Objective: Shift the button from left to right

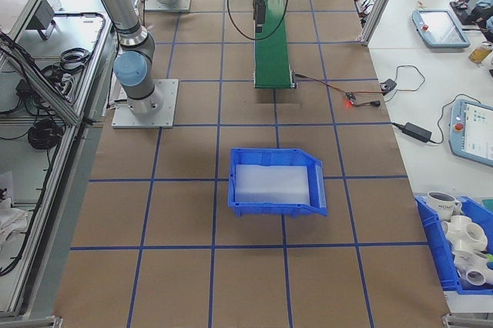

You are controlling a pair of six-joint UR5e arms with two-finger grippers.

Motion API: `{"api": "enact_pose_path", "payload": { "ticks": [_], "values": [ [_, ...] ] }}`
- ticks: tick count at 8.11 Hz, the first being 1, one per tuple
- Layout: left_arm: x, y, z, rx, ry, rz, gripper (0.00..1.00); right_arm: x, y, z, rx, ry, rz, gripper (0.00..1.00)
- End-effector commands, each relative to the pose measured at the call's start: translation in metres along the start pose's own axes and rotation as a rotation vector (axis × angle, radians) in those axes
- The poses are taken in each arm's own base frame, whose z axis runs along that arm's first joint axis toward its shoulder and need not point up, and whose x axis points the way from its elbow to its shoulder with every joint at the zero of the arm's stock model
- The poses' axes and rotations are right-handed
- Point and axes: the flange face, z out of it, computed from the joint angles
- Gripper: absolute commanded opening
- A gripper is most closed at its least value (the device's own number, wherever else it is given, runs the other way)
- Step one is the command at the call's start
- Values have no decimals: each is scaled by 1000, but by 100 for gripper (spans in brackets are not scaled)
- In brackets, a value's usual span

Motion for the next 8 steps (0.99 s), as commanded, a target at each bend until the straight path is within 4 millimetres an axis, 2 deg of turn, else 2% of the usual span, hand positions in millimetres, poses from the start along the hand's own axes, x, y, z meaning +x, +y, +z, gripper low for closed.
{"api": "enact_pose_path", "payload": {
  "ticks": [1,3,5,7,8],
  "values": [
    [-8,-11,10,14,-49,57,0,0,0,0,-1,-1,0,100],
    [-10,-12,13,7,-70,88,0,0,0,0,-2,1,0,100],
    [-14,-23,43,-52,-54,89,0,0,0,0,-1,-1,0,100],
    [-18,-20,51,-112,-88,82,0,0,0,0,2,-4,1,100],
    [-18,-19,51,-116,-88,82,15,-1,-1,0,1,-5,2,100]
  ]
}}
